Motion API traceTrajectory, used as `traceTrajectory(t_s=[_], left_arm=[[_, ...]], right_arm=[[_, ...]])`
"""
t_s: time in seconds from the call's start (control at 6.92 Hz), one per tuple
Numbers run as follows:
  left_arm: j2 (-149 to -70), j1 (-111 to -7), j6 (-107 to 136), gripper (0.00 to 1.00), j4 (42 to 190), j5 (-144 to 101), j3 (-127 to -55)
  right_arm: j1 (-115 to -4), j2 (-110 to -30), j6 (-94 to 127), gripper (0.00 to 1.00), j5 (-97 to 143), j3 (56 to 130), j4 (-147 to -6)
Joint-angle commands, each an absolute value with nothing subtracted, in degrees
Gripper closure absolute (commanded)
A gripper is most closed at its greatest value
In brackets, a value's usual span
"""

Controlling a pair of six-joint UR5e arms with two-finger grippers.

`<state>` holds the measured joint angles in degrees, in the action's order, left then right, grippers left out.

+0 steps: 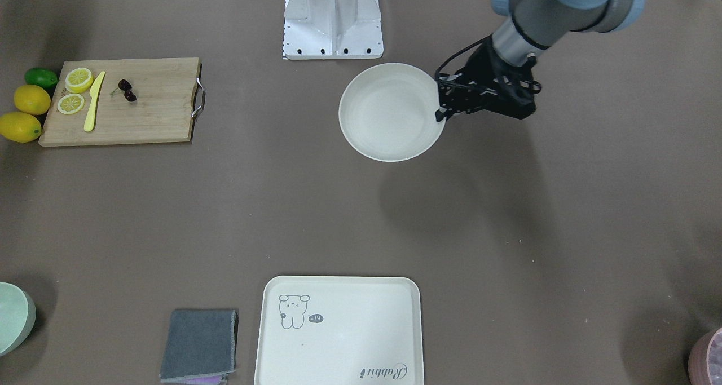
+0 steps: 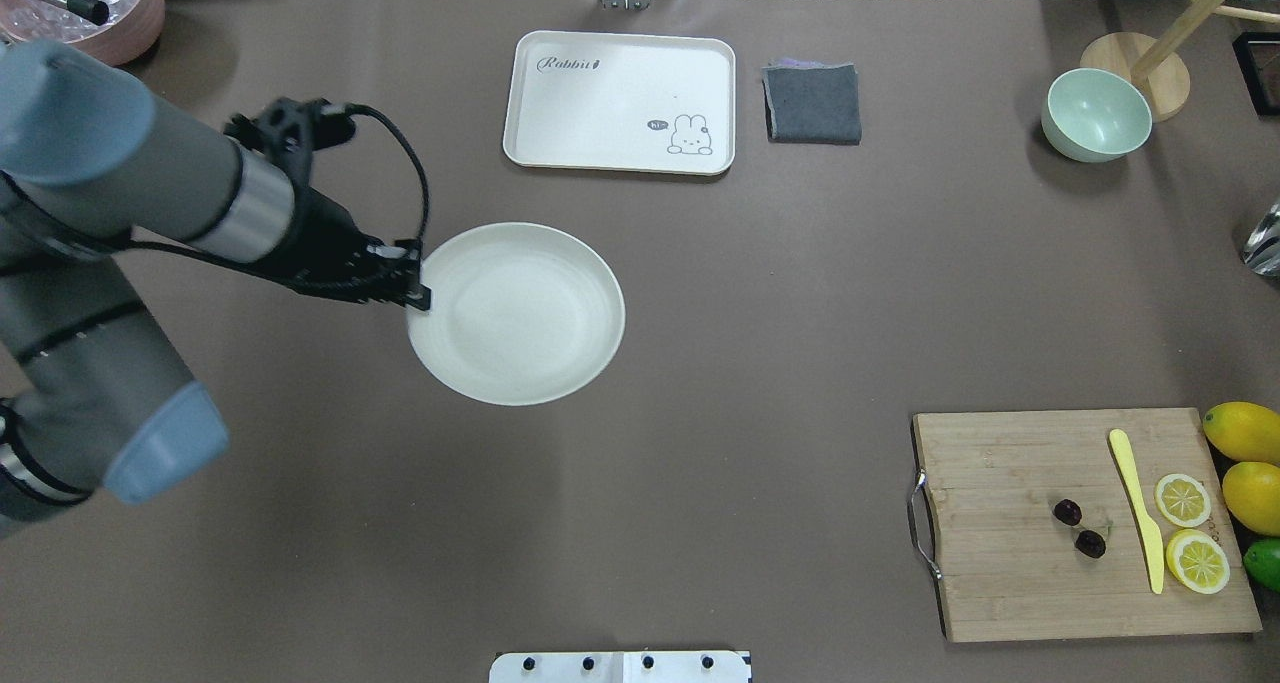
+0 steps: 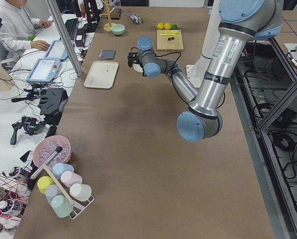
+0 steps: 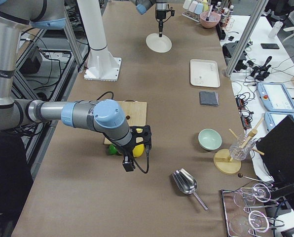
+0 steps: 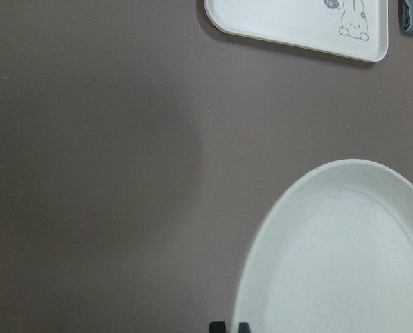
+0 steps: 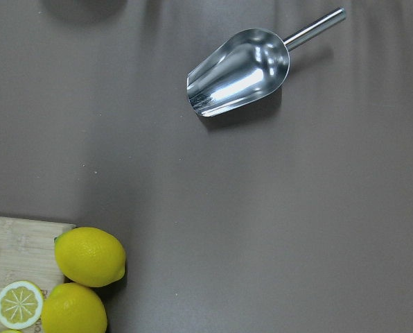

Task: Place red cherry on plate
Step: 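Drag the white plate with the left gripper toward the table center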

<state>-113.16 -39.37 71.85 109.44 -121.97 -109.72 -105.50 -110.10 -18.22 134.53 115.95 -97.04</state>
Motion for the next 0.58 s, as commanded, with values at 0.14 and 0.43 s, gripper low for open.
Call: traceTrajectory(t_s=[0.14, 0.43], left_arm=[[-116.89, -29.80, 75.06, 1.00, 113.26, -111.18, -102.69], [-118.21, -29.97, 74.71, 1.00, 119.86, -110.92, -95.13]], right_arm=[[-105.47, -110.04, -18.11, 0.00, 134.56, 115.93, -97.21], [-106.78, -111.35, -18.46, 0.00, 134.56, 116.63, -97.03]])
